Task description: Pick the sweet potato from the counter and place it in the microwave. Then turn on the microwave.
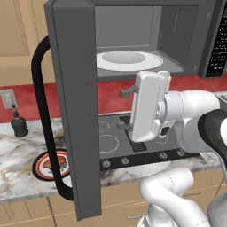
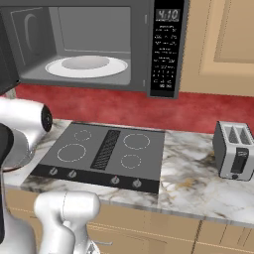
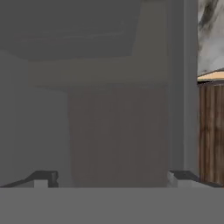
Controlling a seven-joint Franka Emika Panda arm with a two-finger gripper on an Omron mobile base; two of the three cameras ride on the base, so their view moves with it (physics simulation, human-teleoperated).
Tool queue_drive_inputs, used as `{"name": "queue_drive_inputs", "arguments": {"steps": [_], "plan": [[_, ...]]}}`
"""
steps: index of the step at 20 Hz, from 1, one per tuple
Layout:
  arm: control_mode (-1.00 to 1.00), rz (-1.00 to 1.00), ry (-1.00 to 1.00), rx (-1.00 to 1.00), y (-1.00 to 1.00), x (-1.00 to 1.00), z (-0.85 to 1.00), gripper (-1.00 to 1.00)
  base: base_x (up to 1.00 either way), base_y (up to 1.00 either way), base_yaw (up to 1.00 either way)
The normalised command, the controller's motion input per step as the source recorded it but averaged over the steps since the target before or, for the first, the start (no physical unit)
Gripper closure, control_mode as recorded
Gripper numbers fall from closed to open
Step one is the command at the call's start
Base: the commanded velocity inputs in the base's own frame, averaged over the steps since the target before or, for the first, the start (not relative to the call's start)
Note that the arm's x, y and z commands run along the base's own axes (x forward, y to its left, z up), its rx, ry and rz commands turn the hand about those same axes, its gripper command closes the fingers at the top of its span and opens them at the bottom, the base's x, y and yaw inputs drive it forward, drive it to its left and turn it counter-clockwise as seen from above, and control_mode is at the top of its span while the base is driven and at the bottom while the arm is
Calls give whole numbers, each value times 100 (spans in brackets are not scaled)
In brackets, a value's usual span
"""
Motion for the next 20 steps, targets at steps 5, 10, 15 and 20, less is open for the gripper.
{"name": "queue_drive_inputs", "arguments": {"steps": [5,10,15,20], "plan": [[-100,-18,-23,-19,-61,23,2,-100,0,0,0],[-100,-10,-37,-21,-29,23,-5,-100,0,0,0],[-100,0,-41,-16,-4,47,-13,-100,0,0,0],[-100,7,-34,-7,-12,57,-17,-100,0,0,0]]}}
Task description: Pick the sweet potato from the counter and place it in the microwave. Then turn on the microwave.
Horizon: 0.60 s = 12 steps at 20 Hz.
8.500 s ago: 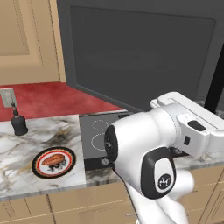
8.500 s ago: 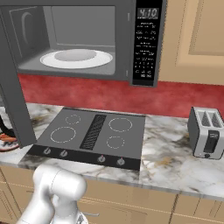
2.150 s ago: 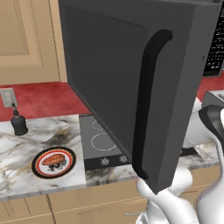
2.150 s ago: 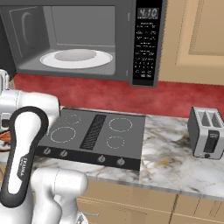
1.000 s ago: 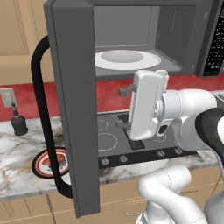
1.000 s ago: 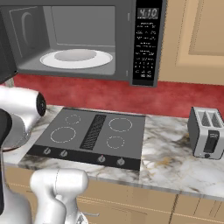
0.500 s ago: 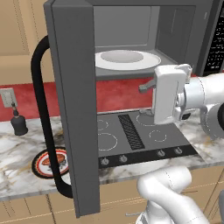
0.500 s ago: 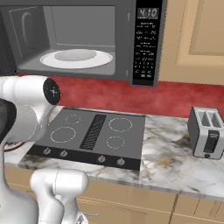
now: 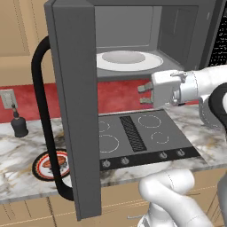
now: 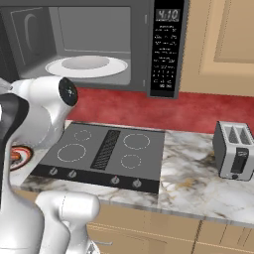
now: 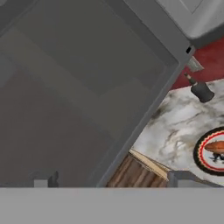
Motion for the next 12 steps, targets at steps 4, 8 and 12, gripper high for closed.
{"name": "queue_drive_inputs", "arguments": {"steps": [4,8,12], "plan": [[-100,15,-19,-3,-5,64,-22,-100,0,0,0],[-100,20,-14,-6,0,56,-41,-100,0,0,0],[-100,21,-15,-14,1,56,-43,-100,0,0,0]]}}
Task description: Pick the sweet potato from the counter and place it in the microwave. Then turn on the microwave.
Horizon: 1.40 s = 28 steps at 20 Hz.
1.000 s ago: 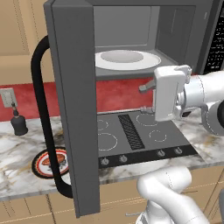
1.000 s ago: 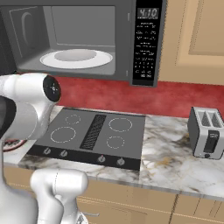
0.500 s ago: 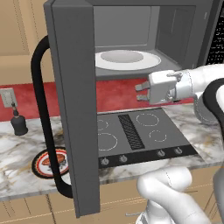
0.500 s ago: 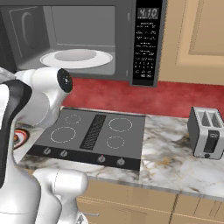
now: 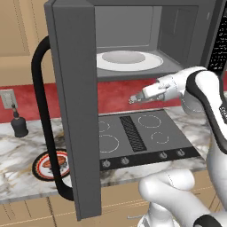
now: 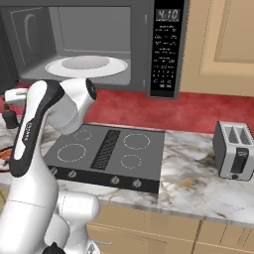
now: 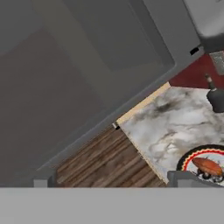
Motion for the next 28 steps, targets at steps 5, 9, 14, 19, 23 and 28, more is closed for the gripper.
{"name": "queue_drive_inputs", "arguments": {"steps": [5,9,14,19,23,28], "plan": [[-100,13,-27,-32,15,29,-31,-100,0,0,0],[-100,2,-47,-47,52,0,-22,-100,0,0,0],[-100,0,-48,-46,41,0,-24,-100,0,0,0],[-100,2,-17,-28,5,5,-34,-100,0,0,0],[-100,3,-1,-12,-3,14,-35,-100,0,0,0],[-100,4,0,-1,-9,26,-37,-100,0,0,0]]}}
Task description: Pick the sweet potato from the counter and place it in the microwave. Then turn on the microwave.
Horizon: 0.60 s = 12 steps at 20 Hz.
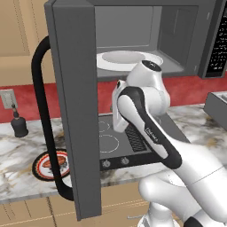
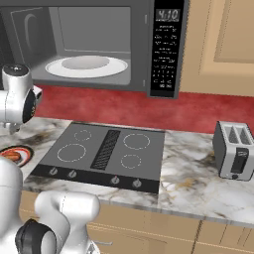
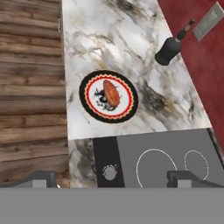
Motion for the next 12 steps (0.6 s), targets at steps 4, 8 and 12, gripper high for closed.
{"name": "queue_drive_inputs", "arguments": {"steps": [4,8,12], "plan": [[-100,8,0,0,-4,33,-42,-100,0,0,0],[-100,12,0,0,0,33,-46,-100,0,0,0],[-100,11,0,0,3,23,-44,-100,0,0,0]]}}
